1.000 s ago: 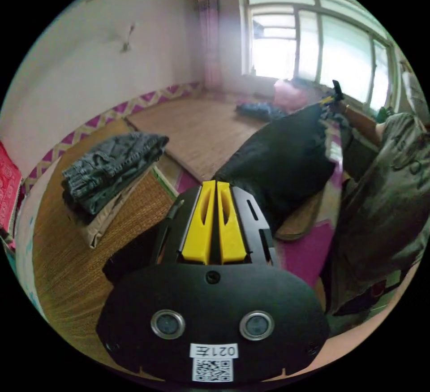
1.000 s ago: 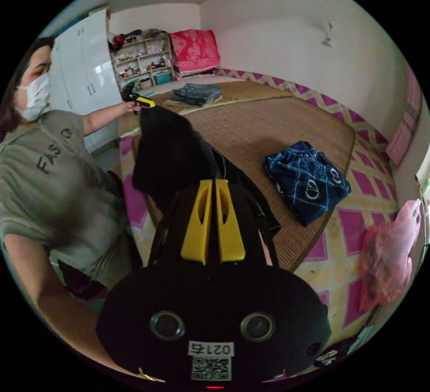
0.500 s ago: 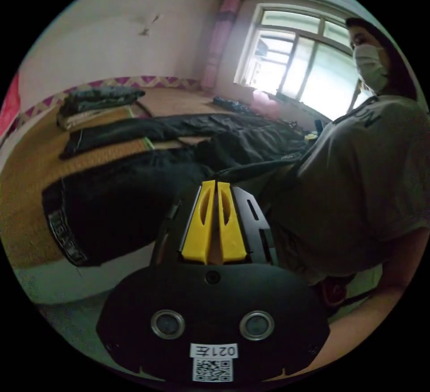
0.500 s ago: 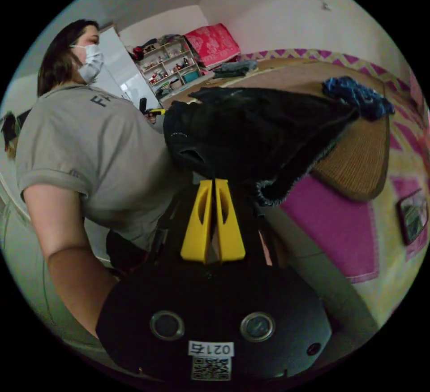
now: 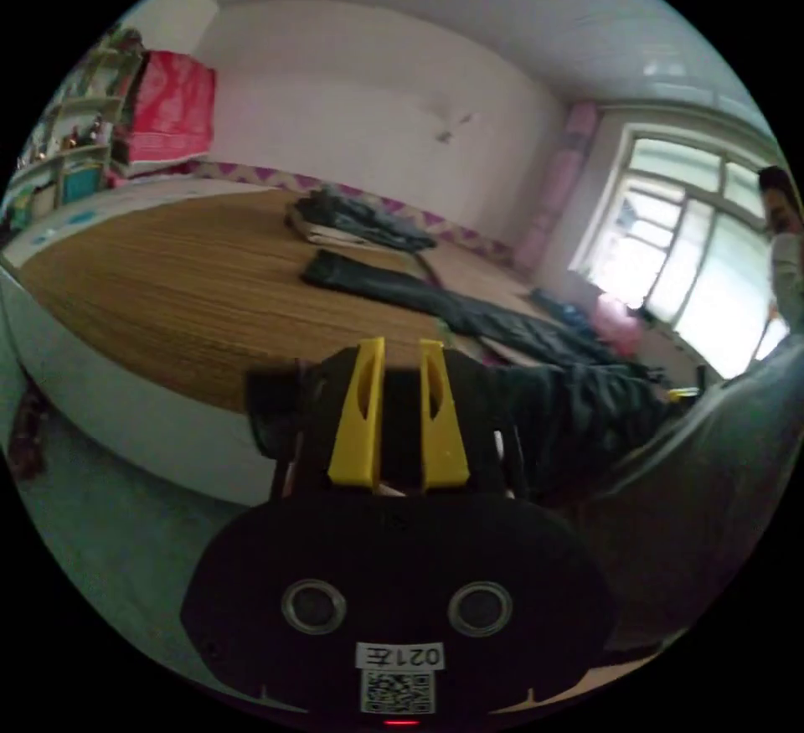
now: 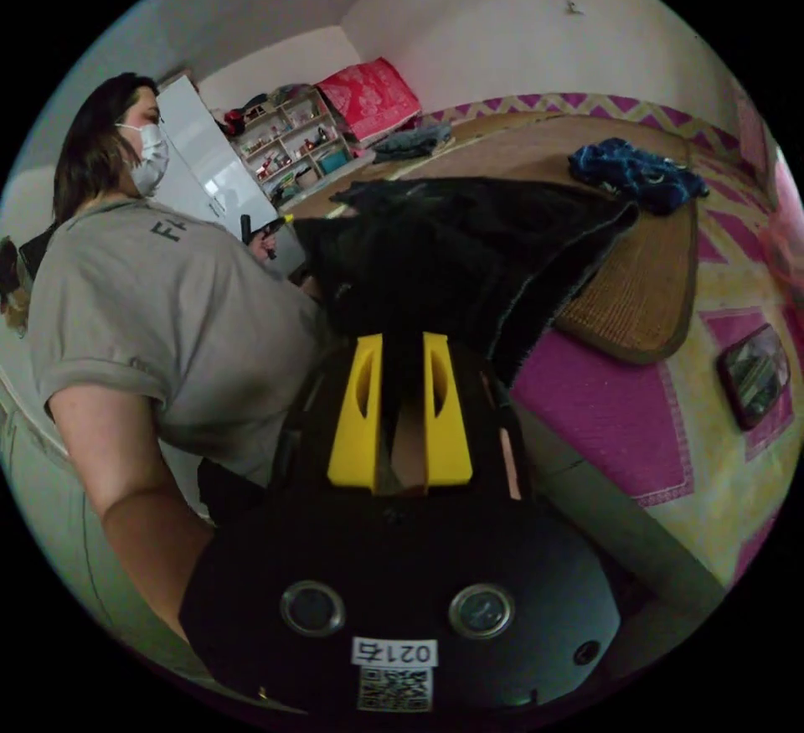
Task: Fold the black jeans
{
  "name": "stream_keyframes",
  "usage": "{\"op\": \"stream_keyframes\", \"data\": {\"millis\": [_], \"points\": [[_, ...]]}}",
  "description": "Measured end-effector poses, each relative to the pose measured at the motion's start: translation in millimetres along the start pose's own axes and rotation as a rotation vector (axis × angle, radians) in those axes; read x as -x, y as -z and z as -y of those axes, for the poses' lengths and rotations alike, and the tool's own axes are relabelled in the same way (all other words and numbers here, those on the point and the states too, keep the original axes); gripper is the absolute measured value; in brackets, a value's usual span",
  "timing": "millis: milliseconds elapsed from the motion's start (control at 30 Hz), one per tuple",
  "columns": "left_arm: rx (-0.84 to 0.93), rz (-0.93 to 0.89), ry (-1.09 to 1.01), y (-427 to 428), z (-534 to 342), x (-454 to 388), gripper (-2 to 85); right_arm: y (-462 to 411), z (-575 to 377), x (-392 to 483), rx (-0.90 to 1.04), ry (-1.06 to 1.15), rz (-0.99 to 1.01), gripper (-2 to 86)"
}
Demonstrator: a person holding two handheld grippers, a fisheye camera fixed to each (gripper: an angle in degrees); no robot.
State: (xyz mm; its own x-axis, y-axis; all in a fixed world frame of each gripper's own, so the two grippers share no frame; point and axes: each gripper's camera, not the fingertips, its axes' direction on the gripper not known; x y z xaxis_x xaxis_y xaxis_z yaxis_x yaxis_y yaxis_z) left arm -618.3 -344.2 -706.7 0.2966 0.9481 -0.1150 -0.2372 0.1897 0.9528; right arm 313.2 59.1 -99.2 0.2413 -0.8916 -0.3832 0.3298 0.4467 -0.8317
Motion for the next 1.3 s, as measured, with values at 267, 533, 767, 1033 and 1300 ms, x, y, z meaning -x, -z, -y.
{"op": "stream_keyframes", "data": {"millis": [267,533,767,1033,1300], "points": [[0.086,0.171,-0.043,-45.5,27.8,-17.0,0.4,-25.7,53.3,15.6,-0.077,0.067,-0.058,6.9],[0.402,0.017,-0.389,-57.3,-25.5,-106.0,7.3,-75.1,118.3,96.6,-0.056,0.337,0.034,7.5],[0.672,0.084,-0.522,-129.2,-37.5,-128.4,9.2,-127.9,164.3,113.6,0.109,0.405,0.06,8.6],[0.693,0.06,-0.595,-131.3,16.3,-155.3,-0.9,-195.0,215.0,160.7,0.194,0.51,0.094,7.8],[0.785,0.093,-0.776,-90.9,119.2,-231.1,-0.9,-343.2,299.7,235.6,0.284,0.83,-0.071,11.4]]}}
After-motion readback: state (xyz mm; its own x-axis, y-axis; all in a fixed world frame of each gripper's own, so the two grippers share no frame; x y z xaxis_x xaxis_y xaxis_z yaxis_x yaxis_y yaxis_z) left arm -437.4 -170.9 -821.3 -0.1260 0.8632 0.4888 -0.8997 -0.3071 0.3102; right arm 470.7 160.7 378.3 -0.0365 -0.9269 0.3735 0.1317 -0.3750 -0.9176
